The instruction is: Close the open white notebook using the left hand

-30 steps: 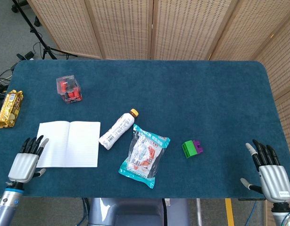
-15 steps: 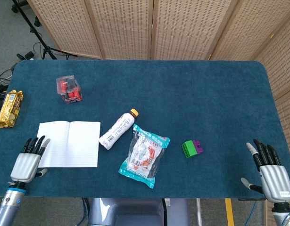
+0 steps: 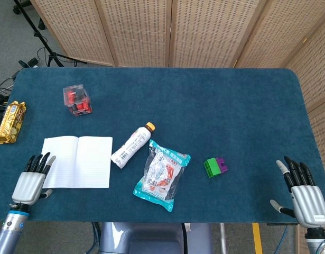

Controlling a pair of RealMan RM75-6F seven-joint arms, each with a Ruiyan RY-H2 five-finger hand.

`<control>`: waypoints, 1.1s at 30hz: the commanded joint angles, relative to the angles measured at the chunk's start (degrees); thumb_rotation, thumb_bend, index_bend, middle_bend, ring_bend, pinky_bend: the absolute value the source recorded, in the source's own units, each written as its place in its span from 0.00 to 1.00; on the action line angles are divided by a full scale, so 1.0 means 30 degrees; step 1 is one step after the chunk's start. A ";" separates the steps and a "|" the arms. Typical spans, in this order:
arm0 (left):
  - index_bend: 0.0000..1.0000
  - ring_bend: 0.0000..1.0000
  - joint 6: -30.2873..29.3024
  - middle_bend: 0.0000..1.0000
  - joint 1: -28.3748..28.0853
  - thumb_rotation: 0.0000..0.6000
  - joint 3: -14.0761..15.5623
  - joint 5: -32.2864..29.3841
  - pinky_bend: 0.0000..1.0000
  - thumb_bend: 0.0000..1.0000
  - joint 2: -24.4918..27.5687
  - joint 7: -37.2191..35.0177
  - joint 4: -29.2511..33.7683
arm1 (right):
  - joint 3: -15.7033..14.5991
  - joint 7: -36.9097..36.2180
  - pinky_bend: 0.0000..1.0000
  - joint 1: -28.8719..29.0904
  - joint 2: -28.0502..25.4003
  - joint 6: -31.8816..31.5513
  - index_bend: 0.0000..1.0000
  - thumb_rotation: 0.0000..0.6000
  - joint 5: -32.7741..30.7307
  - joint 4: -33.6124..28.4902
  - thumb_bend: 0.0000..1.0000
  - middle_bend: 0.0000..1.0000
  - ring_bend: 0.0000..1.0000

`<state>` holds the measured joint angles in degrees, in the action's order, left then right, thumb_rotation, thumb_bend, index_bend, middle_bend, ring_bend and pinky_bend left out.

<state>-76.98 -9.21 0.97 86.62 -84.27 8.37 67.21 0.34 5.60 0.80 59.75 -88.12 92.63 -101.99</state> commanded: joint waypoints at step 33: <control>0.00 0.00 -0.1936 0.00 -0.0007 1.00 -0.0035 0.1134 0.00 0.34 -0.0867 0.0242 -0.1644 | -0.0029 -0.0012 0.00 -0.0015 -0.0021 0.0010 0.00 1.00 0.0049 -0.0037 0.00 0.00 0.00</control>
<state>-81.44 -9.19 1.02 89.08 -86.65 9.29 62.63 0.25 5.57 0.76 59.68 -88.09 92.78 -102.10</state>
